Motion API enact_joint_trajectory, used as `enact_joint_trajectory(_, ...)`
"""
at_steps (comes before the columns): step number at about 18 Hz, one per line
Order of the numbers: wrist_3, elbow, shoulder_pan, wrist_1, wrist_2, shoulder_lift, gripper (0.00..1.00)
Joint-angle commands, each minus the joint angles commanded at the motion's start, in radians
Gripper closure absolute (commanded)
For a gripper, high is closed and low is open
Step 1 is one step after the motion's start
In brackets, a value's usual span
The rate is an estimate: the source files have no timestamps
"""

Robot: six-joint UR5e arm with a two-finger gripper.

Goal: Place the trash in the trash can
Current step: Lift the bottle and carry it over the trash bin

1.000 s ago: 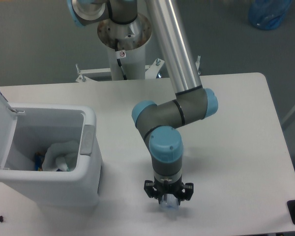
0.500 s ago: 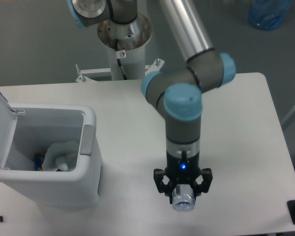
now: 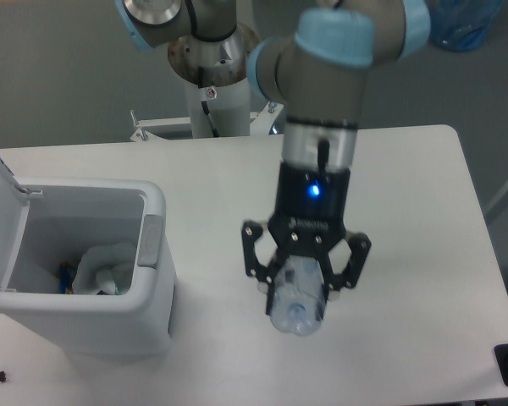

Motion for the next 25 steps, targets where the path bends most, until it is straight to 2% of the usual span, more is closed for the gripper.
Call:
enact_joint_trajectory(4, -0.009, -0.012, -0.061, -0.002, 0.0, 0.057, 0.4)
enact_joint_trajectory(9, -0.002, -0.037, -0.138, -0.002, 0.001, 0.091, 0.4)
enact_joint_trajectory(12, -0.002, -0.023, -0.157, -0.002, 0.0, 0.094, 0.4)
enact_joint_trajectory(18, 0.003, -0.035, -0.193, 0.0, 0.003, 0.098, 0.39)
enact_joint_trajectory(21, 0.006, -0.017, -0.226, 0.002, 0.005, 0.086, 0.39)
enact_joint_trajectory(25, 0.009, -0.028, -0.268, 0.014, 0.008, 0.063, 0.39)
